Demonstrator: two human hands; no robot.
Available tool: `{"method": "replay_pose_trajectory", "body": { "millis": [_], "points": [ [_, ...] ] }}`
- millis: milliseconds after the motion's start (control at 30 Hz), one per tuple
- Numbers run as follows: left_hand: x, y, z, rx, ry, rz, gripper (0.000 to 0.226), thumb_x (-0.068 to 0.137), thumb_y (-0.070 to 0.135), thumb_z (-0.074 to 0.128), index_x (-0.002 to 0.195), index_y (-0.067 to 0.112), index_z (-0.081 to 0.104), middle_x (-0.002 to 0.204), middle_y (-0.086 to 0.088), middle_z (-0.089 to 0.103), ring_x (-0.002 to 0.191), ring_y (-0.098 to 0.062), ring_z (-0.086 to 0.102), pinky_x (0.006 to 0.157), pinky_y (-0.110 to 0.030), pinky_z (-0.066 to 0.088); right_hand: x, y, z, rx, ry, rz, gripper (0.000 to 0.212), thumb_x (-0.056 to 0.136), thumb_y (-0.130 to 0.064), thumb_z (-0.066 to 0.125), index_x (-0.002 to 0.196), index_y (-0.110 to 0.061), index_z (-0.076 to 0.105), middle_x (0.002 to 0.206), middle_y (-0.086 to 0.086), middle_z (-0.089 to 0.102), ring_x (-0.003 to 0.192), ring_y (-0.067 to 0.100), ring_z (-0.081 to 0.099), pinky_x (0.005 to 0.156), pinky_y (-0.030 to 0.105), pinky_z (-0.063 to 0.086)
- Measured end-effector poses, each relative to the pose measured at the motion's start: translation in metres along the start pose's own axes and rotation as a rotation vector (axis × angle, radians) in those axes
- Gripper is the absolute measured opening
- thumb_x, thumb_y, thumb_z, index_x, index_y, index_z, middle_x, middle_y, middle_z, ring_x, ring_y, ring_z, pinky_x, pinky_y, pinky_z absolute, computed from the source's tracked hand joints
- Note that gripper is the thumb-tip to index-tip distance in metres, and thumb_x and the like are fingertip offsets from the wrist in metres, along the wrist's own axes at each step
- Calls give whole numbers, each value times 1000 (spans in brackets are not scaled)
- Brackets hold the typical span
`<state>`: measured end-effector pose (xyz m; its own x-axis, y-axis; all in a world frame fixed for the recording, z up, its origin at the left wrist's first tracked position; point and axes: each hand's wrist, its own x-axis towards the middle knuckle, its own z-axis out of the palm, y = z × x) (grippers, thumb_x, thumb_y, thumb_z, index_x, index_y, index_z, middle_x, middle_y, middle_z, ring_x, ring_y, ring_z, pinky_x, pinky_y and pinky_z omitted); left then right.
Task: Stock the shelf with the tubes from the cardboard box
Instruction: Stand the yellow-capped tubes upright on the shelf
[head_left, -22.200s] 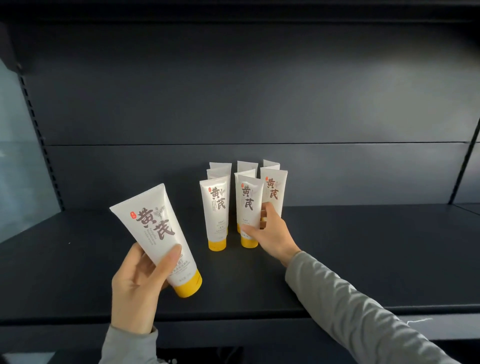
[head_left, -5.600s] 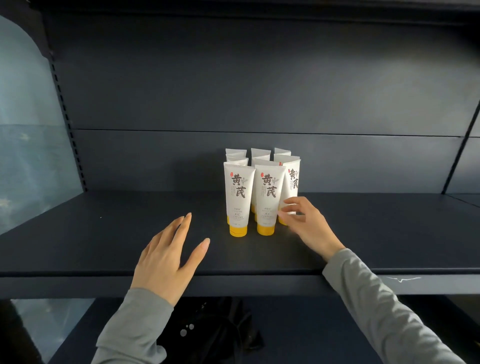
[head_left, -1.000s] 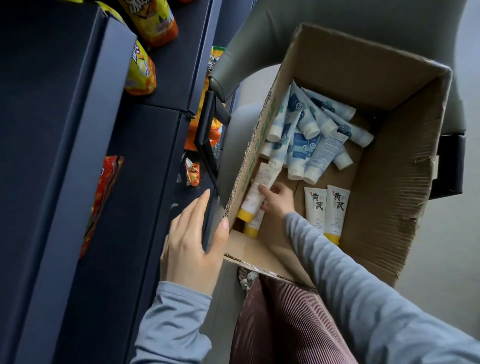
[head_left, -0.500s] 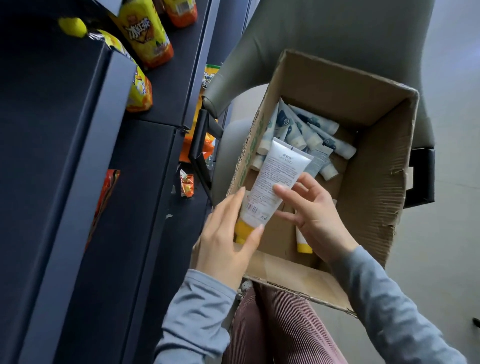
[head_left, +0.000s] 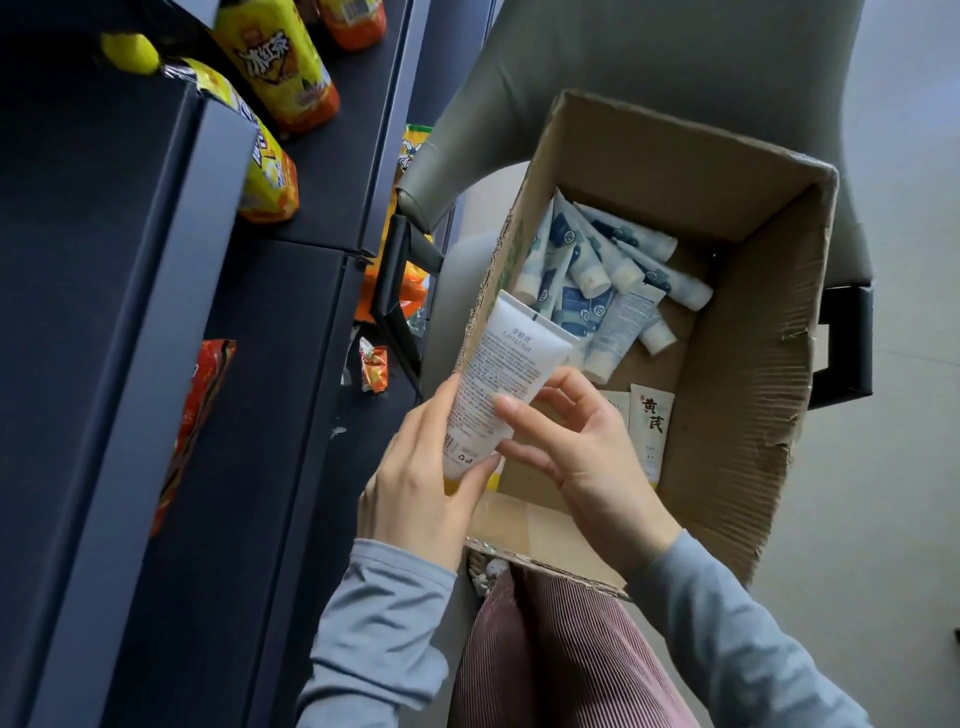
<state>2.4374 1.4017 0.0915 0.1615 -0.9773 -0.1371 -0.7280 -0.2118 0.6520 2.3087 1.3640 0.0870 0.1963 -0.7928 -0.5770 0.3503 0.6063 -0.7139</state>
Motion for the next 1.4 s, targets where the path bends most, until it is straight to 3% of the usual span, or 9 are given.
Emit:
{"method": "replay_pose_trajectory", "body": {
  "millis": [200, 300, 500, 633, 733, 967, 1200, 1300, 1400],
  "points": [
    [-1, -7, -5, -290, -93, -168, 74, 71, 18, 78, 127, 46, 39, 114, 17, 59, 105, 1, 58, 88, -31, 52, 10, 0, -4, 42, -72, -11, 27, 71, -32, 70, 95, -20, 69, 98, -1, 72, 91, 9, 69, 72, 23, 55],
    [1, -6, -7, -619, -71, -321, 65, 68, 16, 76, 118, 45, 45, 107, 26, 62, 102, 7, 59, 83, -20, 52, 31, 3, -14, 170, 13, 21, 31, 68, -38, 68, 94, -21, 69, 96, -2, 73, 86, 9, 68, 71, 27, 57],
    [10, -6, -15, -1067, -24, -556, 61, 64, 6, 74, 118, 22, 51, 113, -5, 65, 87, -11, 65, 68, -26, 55, 79, 59, -51, -120, 294, 96, 17, 85, -26, 67, 101, -20, 63, 102, -4, 67, 100, 10, 61, 80, 28, 55],
    [14, -7, -19, -1149, -31, -581, 45, 66, 12, 57, 109, 24, 56, 102, -4, 70, 88, -24, 64, 83, -51, 49, 100, 107, -72, -503, 359, 341, 62, 82, -26, 72, 132, -6, 42, 135, 13, 49, 123, 24, 50, 102, 45, 44],
    [15, -7, -20, -1177, -50, -573, 43, 66, 13, 55, 107, 26, 56, 91, 2, 73, 76, -18, 69, 75, -53, 53, 105, 132, -75, -555, 316, 496, 83, 80, -24, 75, 142, 0, 24, 145, 15, 40, 132, 28, 42, 109, 45, 36],
    [13, -12, -20, -1296, -46, -626, 44, 67, 11, 53, 109, 22, 57, 93, -1, 73, 76, -16, 70, 65, -42, 57, 119, 149, -60, -418, 373, 575, 55, 81, -13, 72, 122, -4, 37, 128, 15, 55, 114, 31, 58, 96, 48, 48],
    [11, -21, -23, -1402, 37, -696, 34, 67, 10, 54, 98, 19, 64, 89, 0, 72, 77, -17, 70, 60, -39, 59, 135, 155, -42, -480, 337, 448, 55, 81, -1, 69, 128, 0, 41, 131, 17, 54, 116, 35, 56, 96, 55, 46],
    [11, -21, -27, -1404, 26, -689, 45, 63, 0, 63, 104, 20, 62, 93, -1, 73, 78, -18, 70, 58, -36, 58, 137, 161, -40, -554, 336, 383, 50, 80, -4, 71, 123, -3, 45, 125, 17, 58, 113, 33, 57, 99, 50, 45],
    [9, -22, -30, -1398, 8, -658, 40, 71, 20, 53, 110, 25, 58, 98, 0, 73, 79, -17, 71, 58, -37, 59, 134, 164, -41, -578, 354, 341, 43, 82, -5, 68, 119, -5, 47, 121, 16, 61, 109, 31, 59, 97, 42, 47]
  ]
}}
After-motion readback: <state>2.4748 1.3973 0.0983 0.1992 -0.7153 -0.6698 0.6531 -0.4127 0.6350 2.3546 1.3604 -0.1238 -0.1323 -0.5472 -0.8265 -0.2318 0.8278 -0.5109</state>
